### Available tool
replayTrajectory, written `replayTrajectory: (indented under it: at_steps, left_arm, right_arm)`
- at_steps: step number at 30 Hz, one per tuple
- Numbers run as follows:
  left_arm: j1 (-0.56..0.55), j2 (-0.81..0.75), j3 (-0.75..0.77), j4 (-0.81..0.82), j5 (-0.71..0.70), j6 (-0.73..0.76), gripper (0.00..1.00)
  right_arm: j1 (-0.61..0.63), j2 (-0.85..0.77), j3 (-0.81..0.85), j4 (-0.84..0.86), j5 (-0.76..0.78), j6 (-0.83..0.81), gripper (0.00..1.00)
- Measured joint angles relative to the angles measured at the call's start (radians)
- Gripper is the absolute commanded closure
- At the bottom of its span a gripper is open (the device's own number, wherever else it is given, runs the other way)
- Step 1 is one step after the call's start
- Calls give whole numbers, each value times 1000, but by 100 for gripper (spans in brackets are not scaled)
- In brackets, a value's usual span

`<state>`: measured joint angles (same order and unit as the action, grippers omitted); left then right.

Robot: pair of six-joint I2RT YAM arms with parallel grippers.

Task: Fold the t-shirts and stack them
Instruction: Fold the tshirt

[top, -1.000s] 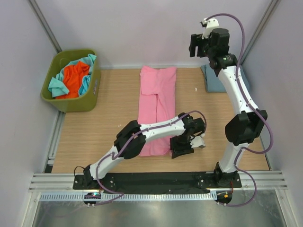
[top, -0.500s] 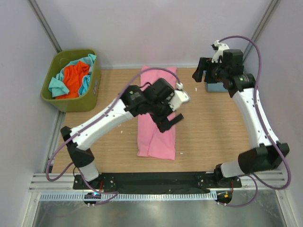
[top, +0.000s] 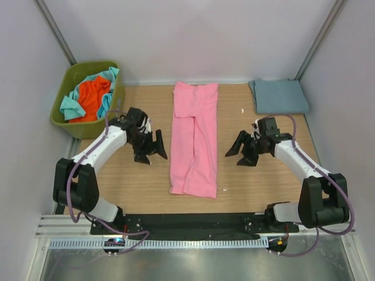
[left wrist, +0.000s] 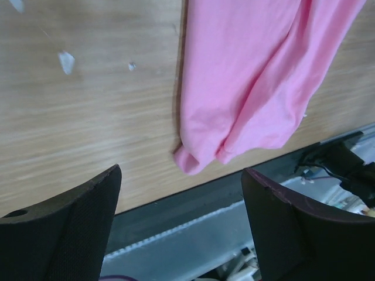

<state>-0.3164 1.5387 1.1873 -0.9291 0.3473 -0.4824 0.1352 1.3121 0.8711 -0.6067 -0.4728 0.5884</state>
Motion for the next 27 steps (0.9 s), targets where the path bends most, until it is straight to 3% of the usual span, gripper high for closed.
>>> replayTrajectory:
  at_steps: [4,12,20,27]
  left_arm:
    - [-12,-86,-195,116,90,-122,21]
    - [-19,-96,-418,309,167,-254,28]
    - [-19,-48,-465,401,198,-326,35]
    - [-22,20,-465,443,210,-353,38]
  right_arm:
    - [-1,28,-152,47,-84,76,30]
    - [16,55,-380,243,-212,178,34]
    - [145,71,-394,380,-243,236,35]
    - [201,67,-414,389,-230,253,35]
